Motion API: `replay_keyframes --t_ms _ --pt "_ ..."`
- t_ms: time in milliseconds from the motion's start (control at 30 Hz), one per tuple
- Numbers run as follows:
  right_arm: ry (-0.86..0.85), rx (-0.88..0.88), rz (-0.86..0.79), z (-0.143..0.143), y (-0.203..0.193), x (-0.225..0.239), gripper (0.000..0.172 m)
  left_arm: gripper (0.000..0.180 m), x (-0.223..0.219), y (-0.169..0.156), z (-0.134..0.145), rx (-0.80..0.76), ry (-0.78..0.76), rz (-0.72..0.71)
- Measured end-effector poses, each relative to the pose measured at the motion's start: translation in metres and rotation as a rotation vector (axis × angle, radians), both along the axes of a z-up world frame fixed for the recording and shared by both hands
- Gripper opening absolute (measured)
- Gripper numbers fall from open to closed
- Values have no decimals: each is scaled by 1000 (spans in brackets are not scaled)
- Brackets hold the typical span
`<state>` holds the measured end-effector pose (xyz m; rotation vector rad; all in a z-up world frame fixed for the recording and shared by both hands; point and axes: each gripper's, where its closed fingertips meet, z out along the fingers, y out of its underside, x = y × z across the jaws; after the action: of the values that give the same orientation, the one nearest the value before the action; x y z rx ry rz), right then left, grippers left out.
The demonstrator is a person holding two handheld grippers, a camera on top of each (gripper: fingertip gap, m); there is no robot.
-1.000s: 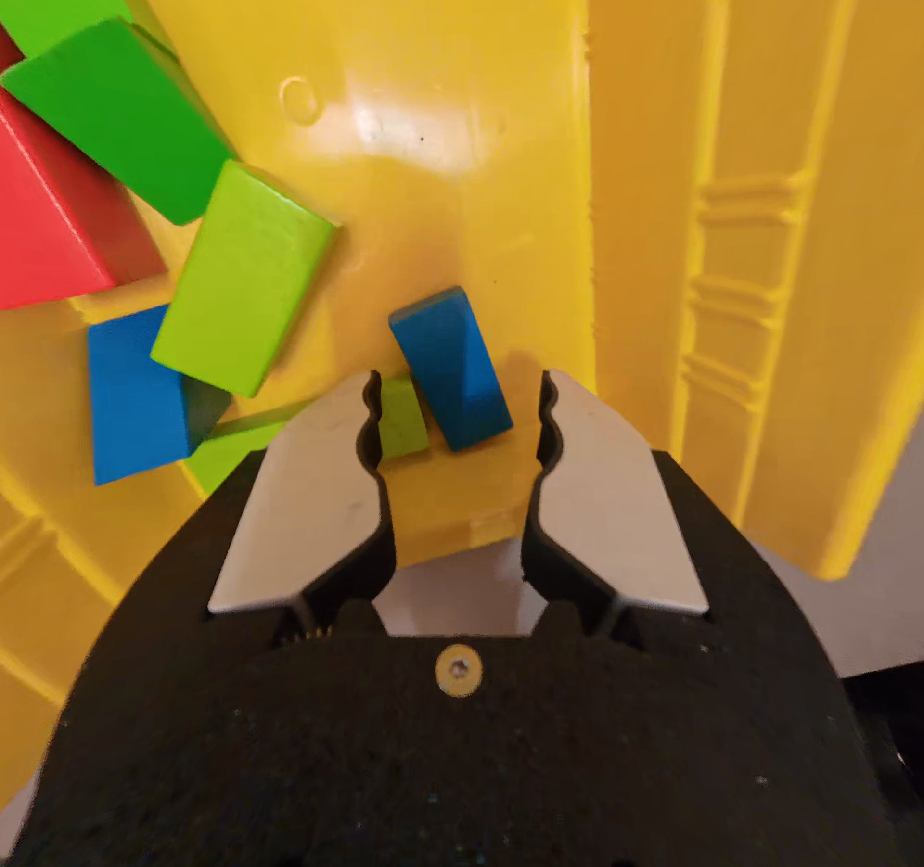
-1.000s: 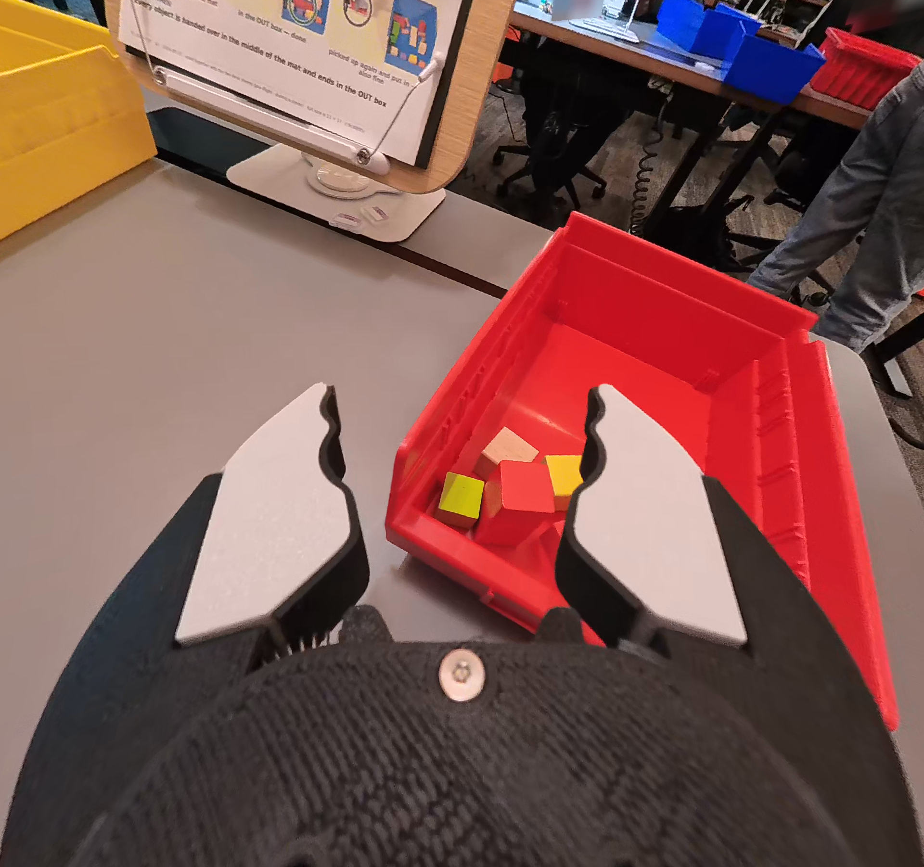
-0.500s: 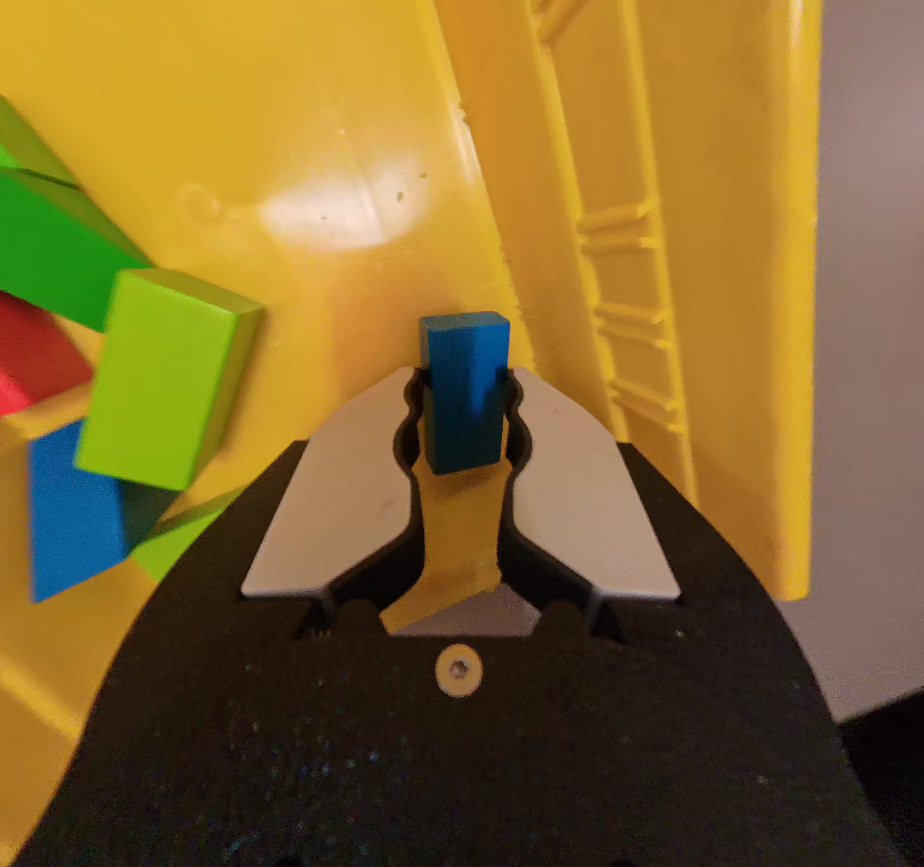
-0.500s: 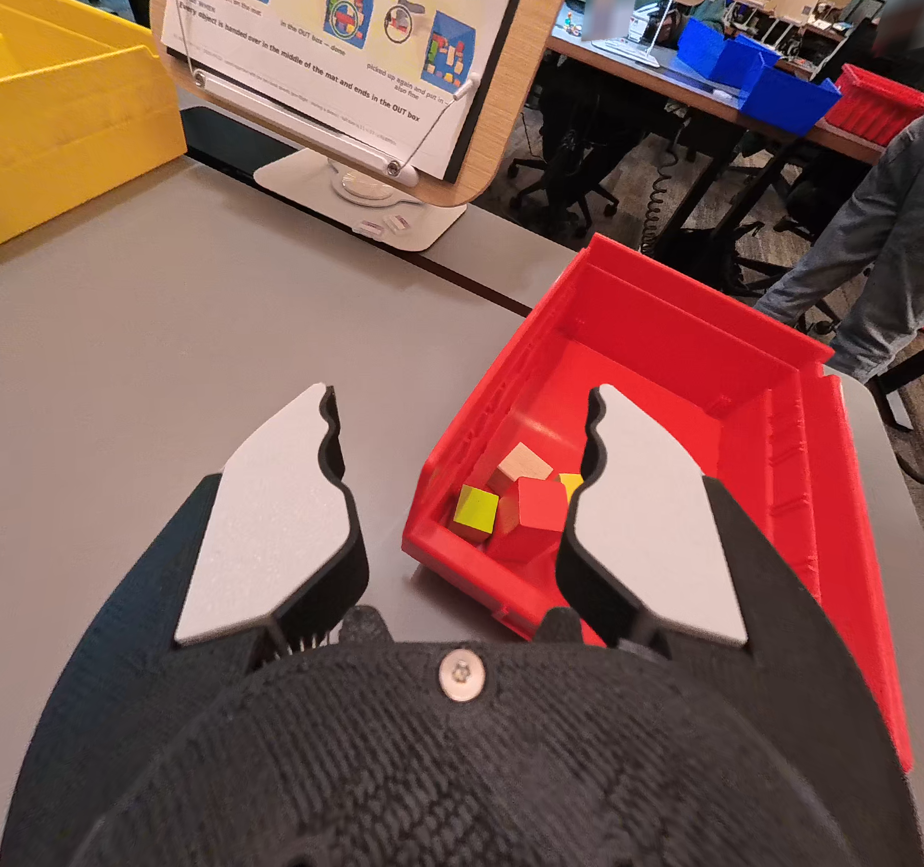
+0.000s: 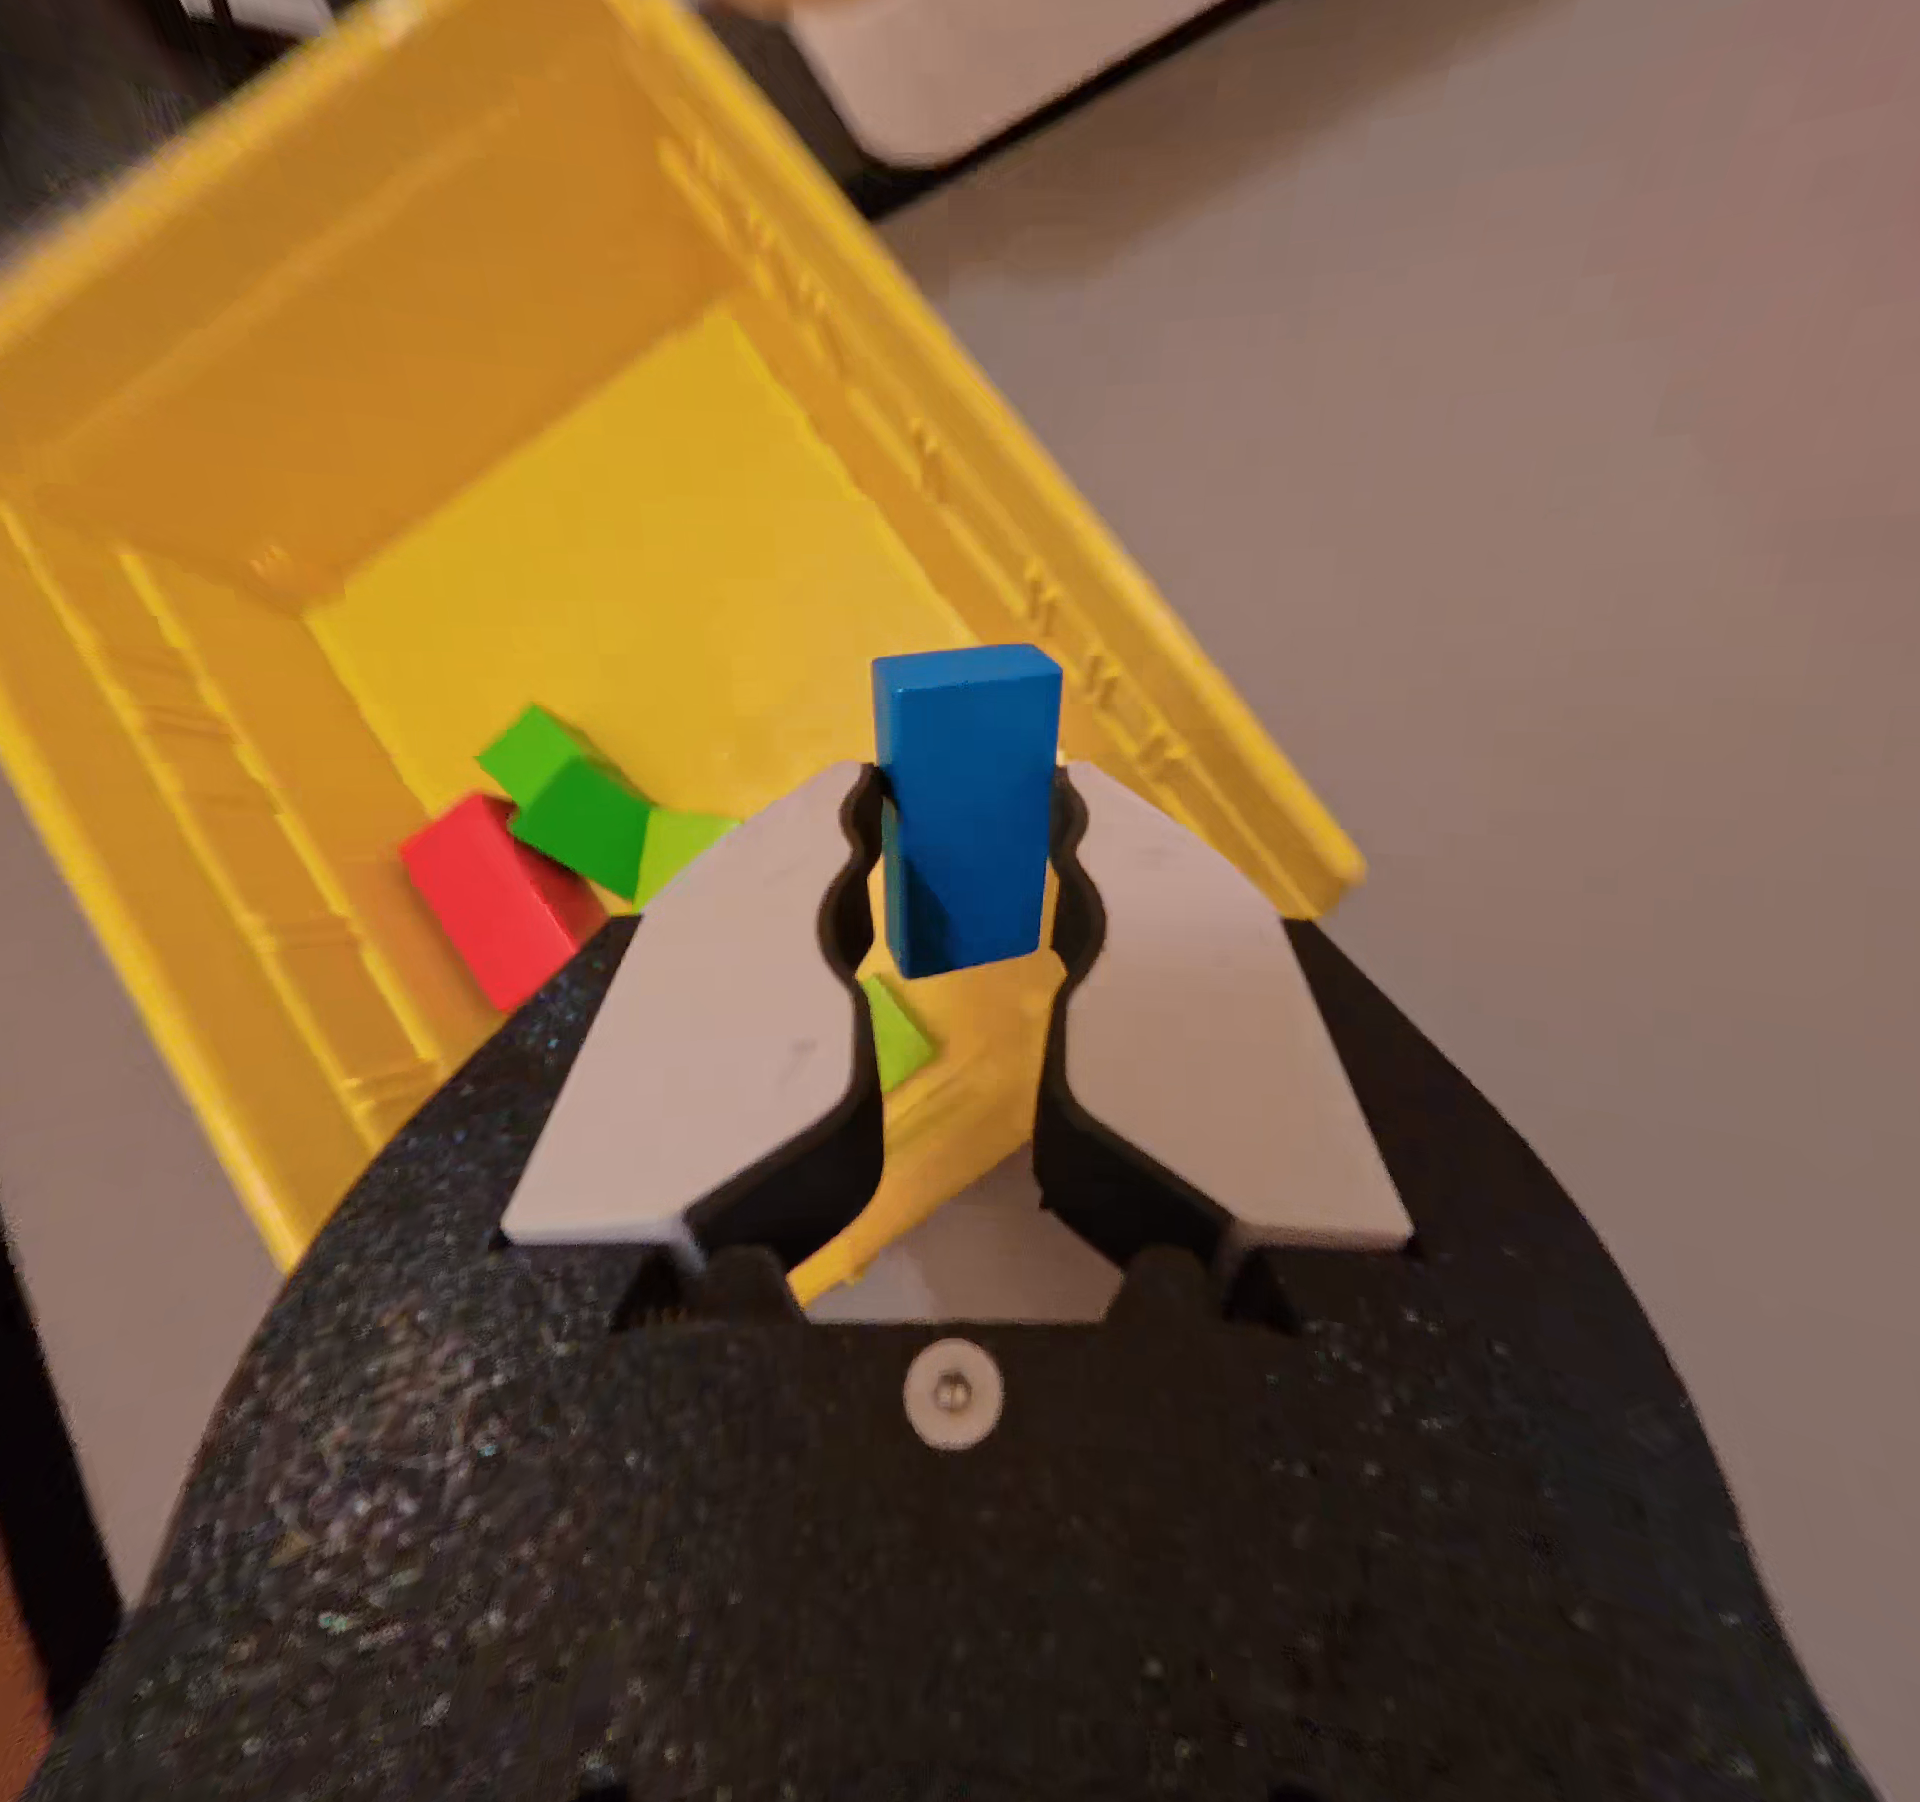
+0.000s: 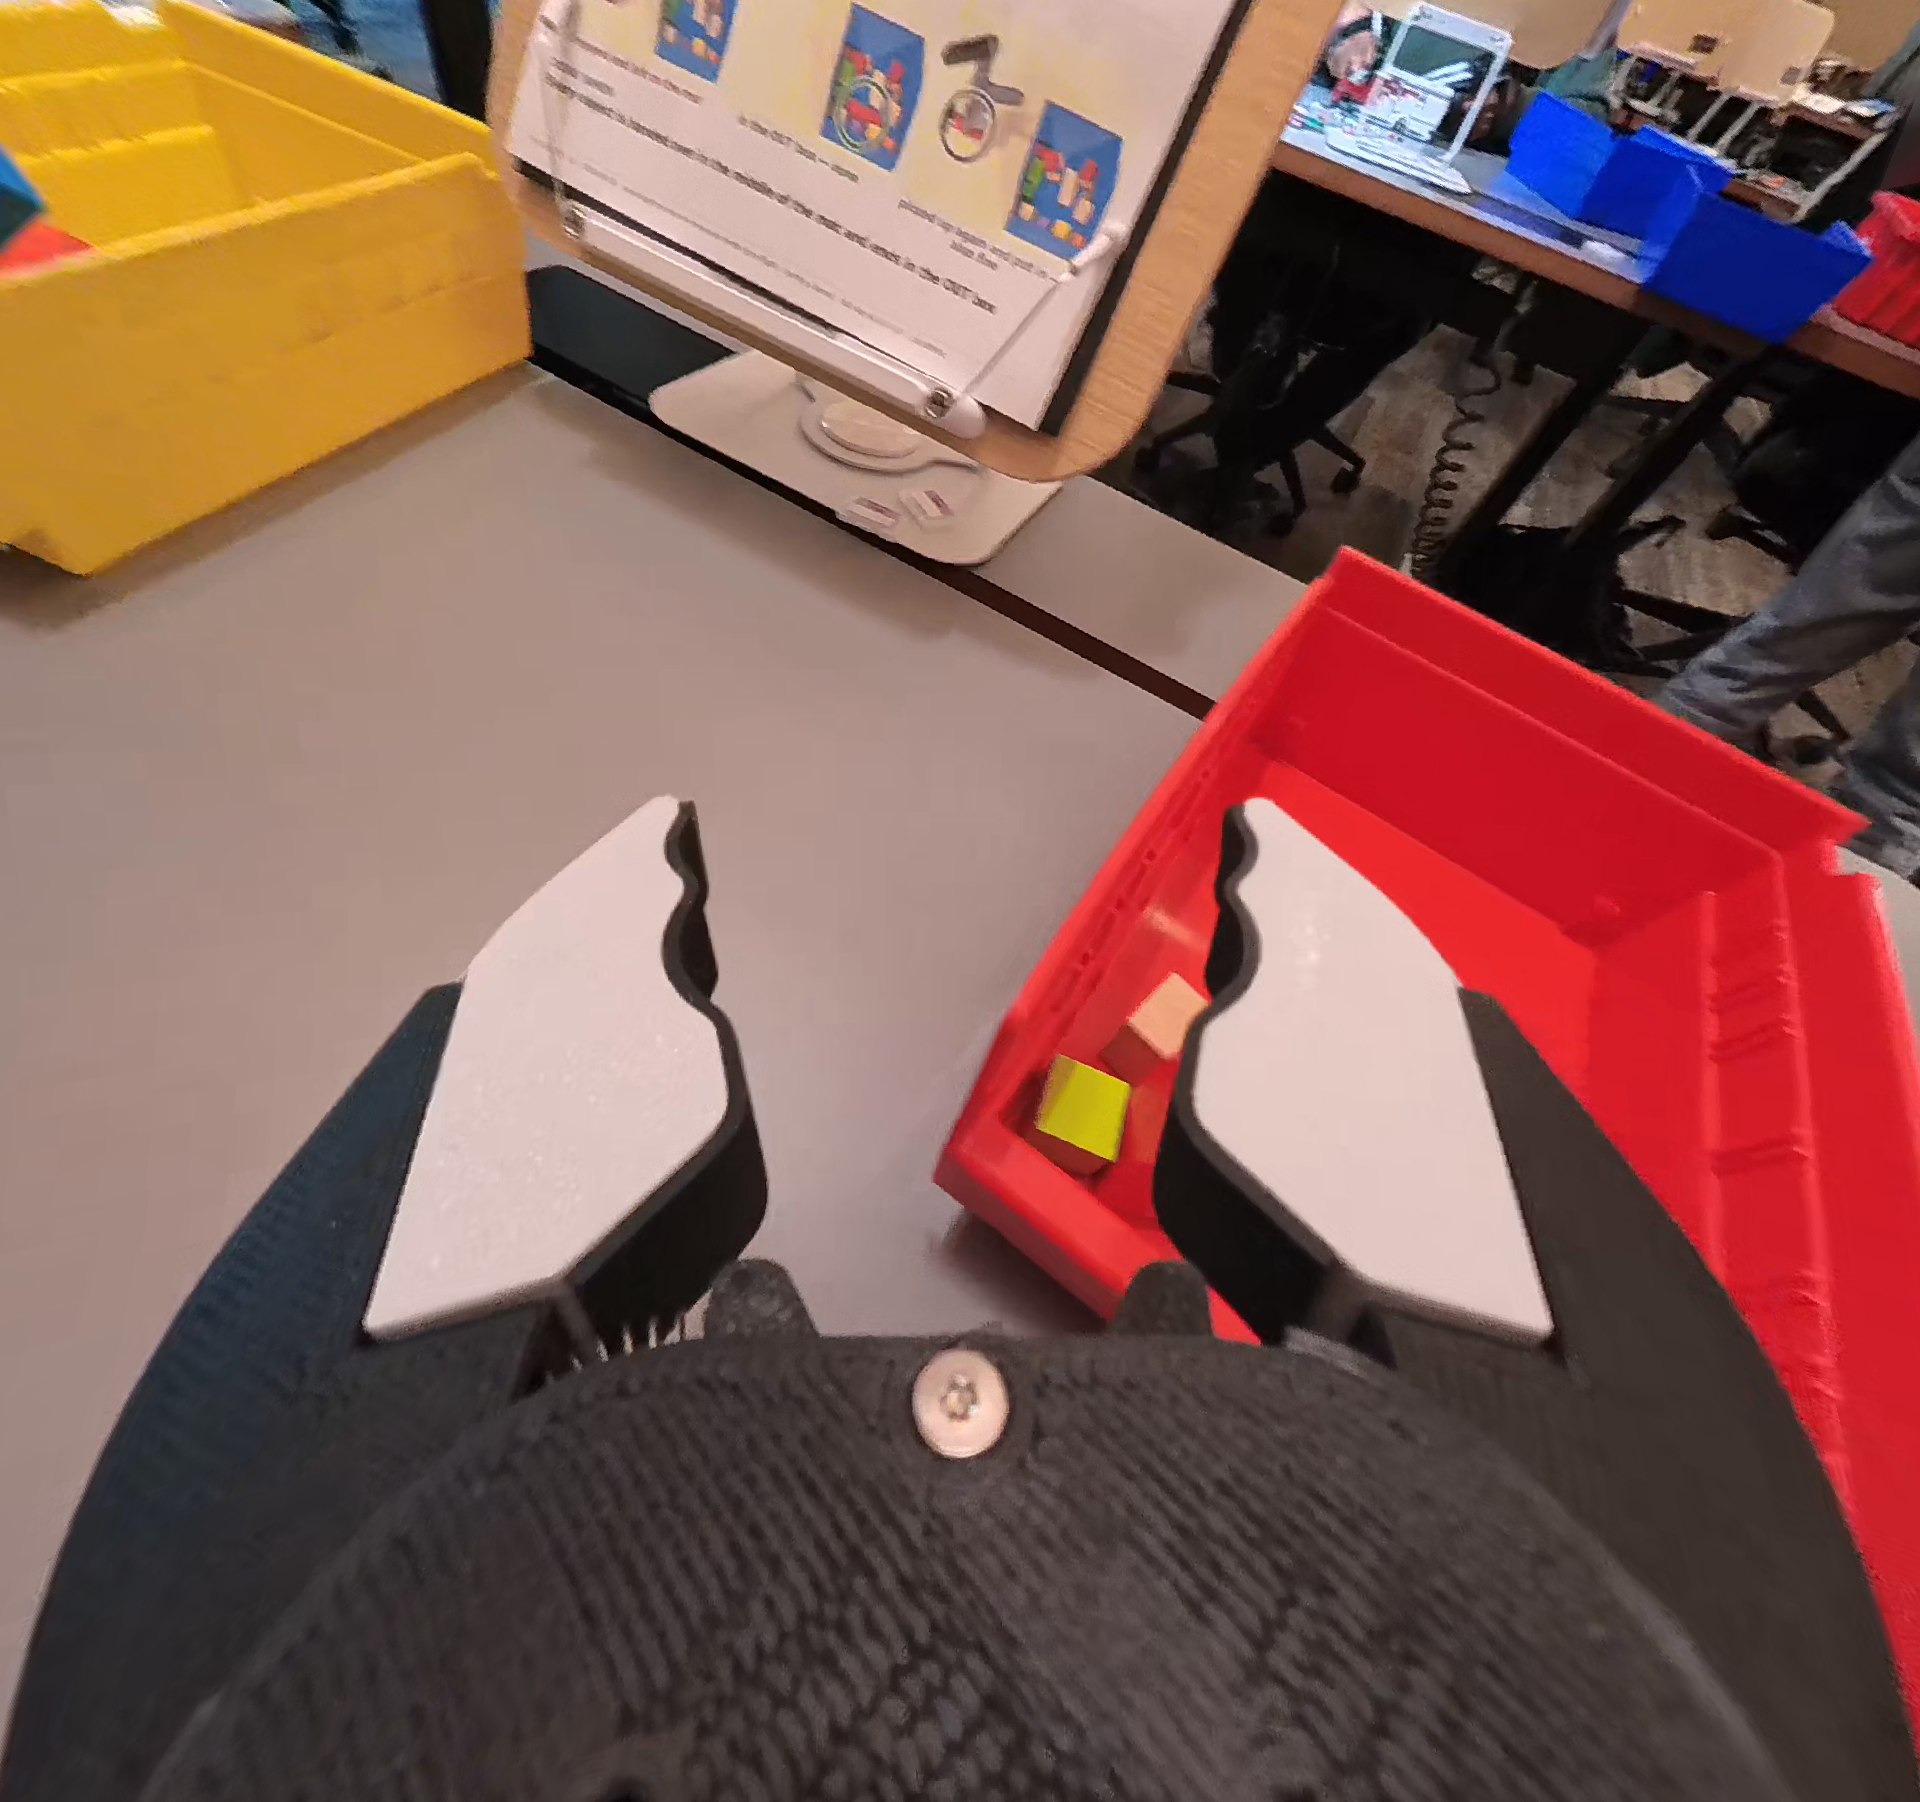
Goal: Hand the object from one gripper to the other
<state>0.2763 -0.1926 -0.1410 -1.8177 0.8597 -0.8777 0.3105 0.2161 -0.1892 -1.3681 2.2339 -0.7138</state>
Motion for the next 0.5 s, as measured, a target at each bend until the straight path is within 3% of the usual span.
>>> replay_keyframes --t_ms 33,167,267,500 --pt "4 30 23 2 7 -2 94 30 -4 -6 13 14 -52 -42" --pt "50 204 173 13 47 -18 93 30 -28 -44 62 28 -234 -225" --pt "81 358 309 27 84 -35 89 30 -54 -88 85 27 -332 -380" --pt "137 493 542 41 150 -77 76 30 -108 -186 88 195 -505 -708"
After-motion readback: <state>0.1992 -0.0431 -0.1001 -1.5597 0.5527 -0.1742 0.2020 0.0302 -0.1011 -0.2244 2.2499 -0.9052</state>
